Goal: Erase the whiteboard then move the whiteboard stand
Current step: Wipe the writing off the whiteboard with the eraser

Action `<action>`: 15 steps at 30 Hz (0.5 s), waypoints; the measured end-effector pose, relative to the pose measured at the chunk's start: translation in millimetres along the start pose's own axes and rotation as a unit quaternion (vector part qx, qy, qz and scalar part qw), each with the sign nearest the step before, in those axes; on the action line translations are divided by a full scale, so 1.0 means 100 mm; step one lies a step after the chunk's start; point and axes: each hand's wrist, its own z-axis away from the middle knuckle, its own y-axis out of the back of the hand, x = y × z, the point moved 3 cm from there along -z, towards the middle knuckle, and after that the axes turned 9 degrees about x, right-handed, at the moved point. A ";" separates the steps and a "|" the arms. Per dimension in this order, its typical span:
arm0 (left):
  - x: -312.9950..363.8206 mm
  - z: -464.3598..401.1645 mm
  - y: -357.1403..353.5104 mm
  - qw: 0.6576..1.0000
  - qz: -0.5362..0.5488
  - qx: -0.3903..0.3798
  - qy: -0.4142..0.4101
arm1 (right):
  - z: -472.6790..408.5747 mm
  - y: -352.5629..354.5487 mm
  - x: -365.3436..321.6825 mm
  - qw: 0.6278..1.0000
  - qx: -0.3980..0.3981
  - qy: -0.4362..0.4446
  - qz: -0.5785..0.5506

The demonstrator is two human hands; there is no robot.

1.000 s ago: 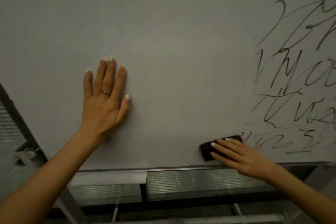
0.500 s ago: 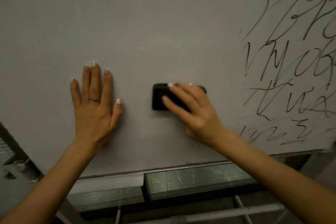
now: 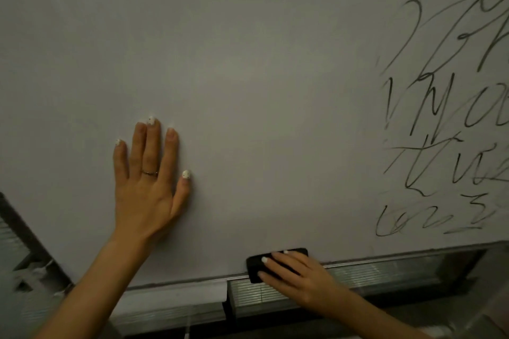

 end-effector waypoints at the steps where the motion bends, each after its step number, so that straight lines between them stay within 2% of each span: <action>1: 0.00 0.00 0.00 1.000 0.001 -0.001 -0.001 | 0.07 0.02 0.03 1.000 0.002 -0.009 0.007; 5: -0.03 0.00 0.00 1.000 -0.001 -0.002 0.001 | 0.43 0.18 0.30 0.999 0.003 -0.003 0.034; 10: -0.01 0.00 -0.01 1.000 -0.002 0.003 0.005 | 0.75 0.46 0.65 0.998 -0.043 -0.010 0.048; 15: 0.02 0.02 -0.04 1.000 -0.002 0.007 0.023 | 0.80 0.55 0.72 0.996 -0.070 -0.027 0.052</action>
